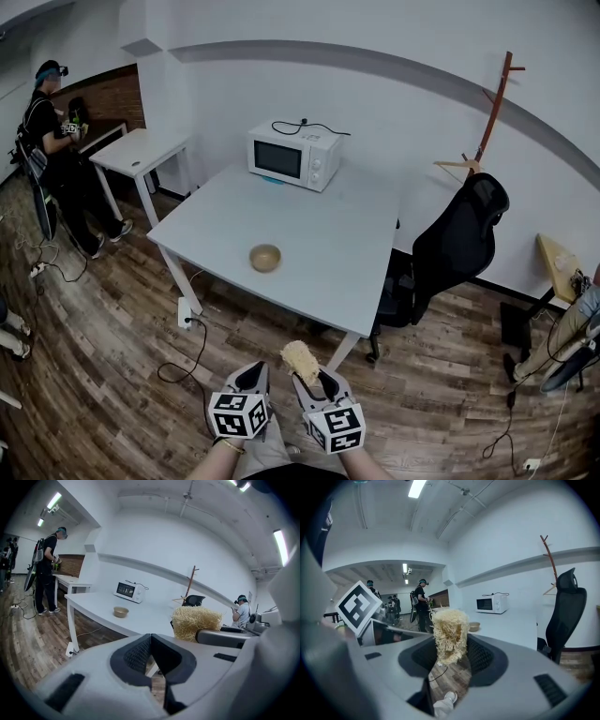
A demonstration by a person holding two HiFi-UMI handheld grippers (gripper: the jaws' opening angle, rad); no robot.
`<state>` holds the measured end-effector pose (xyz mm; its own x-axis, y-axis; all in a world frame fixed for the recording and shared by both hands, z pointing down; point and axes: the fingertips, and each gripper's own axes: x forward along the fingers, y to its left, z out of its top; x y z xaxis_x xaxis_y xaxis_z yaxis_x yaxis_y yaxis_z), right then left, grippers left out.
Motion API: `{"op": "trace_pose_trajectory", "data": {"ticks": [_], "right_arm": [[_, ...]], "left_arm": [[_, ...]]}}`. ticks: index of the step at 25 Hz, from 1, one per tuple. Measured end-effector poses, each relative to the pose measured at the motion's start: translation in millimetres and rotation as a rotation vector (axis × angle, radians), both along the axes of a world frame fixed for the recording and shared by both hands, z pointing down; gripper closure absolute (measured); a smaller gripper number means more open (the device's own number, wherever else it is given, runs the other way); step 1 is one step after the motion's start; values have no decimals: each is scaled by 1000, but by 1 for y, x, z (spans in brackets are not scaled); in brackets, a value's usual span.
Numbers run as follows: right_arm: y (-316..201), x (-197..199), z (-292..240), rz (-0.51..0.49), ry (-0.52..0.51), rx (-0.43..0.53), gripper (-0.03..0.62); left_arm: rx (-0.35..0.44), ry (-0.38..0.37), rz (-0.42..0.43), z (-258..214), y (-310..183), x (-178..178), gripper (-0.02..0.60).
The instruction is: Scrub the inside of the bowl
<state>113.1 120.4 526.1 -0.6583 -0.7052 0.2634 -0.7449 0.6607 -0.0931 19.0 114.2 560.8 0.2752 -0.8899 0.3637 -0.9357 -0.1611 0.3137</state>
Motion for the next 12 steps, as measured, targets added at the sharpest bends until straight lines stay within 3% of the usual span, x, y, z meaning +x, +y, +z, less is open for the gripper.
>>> {"op": "trace_pose_trajectory", "data": {"ticks": [12], "right_arm": [[-75, -26, 3, -13, 27, 4, 418]], "left_arm": [[-1, 10, -1, 4, -79, -26, 561]]}}
